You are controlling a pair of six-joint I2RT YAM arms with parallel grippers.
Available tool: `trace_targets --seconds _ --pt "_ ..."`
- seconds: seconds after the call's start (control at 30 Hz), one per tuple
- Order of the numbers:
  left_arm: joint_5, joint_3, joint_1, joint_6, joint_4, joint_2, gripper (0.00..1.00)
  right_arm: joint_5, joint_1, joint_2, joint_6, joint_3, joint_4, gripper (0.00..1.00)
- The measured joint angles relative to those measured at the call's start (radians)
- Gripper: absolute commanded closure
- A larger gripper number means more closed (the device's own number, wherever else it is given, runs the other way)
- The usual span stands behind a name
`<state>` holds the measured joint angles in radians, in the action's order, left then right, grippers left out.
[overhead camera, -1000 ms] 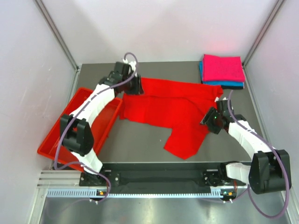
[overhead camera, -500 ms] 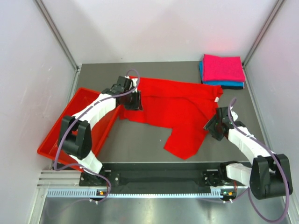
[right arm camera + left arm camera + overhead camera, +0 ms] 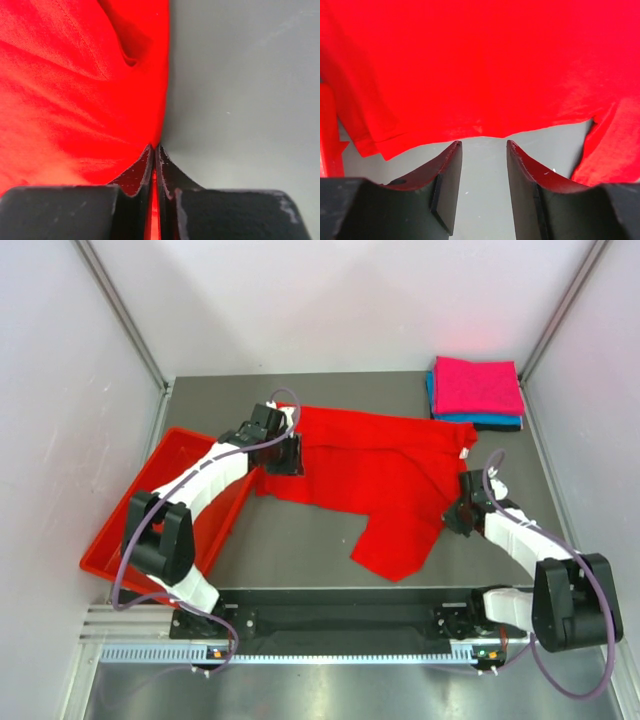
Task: Fold and stack the t-shirts
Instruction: Fold the tshirt
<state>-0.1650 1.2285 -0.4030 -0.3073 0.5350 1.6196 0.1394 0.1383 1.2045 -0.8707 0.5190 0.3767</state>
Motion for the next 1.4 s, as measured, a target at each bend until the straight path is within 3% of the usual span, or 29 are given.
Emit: trace_targets --seconds 0.2,0.43,0.57,0.9,1.0,1.13,1.2,1.4 --pt "0.045 0.0 -0.024 0.0 0.014 0.031 0.54 0.034 -0.032 0.027 0.076 0.07 0.099 1.0" --pt "0.073 0.0 -0.048 0.0 0.031 0.031 0.54 0.018 -0.235 0.056 0.245 0.114 0.183 1.0" --pt "0.073 -0.011 -0.057 -0.004 0.034 0.031 0.54 0.024 -0.278 0.056 0.287 0.13 0.234 0.99" --pt "0.049 -0.224 -0.088 -0.062 -0.032 0.029 0.57 0.116 -0.313 0.227 0.375 0.311 0.298 0.97" --pt "0.051 -0.254 -0.089 -0.08 -0.04 0.029 0.57 0.126 -0.32 0.269 0.393 0.33 0.299 0.91" --pt "0.068 -0.28 -0.09 -0.097 -0.055 0.023 0.58 0.137 -0.326 0.267 0.409 0.33 0.326 0.68" --pt "0.084 -0.289 -0.091 -0.103 -0.054 0.012 0.59 0.146 -0.333 0.24 0.416 0.33 0.344 0.64" --pt "0.135 -0.304 -0.093 -0.109 -0.027 -0.006 0.59 0.095 -0.326 0.089 0.429 0.363 0.417 0.75"
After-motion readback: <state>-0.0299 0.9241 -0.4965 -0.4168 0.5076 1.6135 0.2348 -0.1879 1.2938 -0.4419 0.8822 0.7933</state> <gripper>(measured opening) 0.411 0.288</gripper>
